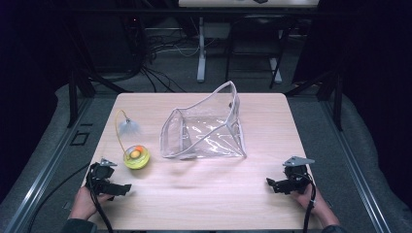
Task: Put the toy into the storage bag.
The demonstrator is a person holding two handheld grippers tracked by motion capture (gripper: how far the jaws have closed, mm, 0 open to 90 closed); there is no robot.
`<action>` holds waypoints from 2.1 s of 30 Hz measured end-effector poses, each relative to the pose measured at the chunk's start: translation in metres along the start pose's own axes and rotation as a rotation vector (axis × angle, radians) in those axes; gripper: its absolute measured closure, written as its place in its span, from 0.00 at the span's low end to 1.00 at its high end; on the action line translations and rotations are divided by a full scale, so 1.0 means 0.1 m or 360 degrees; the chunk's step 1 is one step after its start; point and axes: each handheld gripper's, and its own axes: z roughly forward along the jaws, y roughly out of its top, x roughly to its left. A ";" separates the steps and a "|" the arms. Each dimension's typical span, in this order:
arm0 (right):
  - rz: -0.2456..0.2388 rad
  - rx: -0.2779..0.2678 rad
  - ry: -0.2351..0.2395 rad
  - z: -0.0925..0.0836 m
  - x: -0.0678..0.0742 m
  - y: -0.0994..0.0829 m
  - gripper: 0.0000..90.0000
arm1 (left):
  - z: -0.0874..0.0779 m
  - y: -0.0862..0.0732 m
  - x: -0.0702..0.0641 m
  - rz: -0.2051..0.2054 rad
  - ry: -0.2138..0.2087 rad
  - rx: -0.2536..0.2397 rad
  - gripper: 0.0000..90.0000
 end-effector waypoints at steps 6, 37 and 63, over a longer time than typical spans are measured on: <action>0.0000 0.0000 0.0000 0.00 0.00 0.00 0.00 | -0.11 0.05 -0.02 -0.0025 0.0004 -0.0074 0.00; 0.0001 0.0001 -0.0001 0.00 0.00 0.00 0.00 | -0.59 0.57 0.03 -0.0135 -0.0037 -0.0562 0.00; 0.0000 0.0001 -0.0001 0.00 0.00 0.00 0.00 | -0.77 0.97 0.07 -0.0090 0.0038 -0.0746 0.66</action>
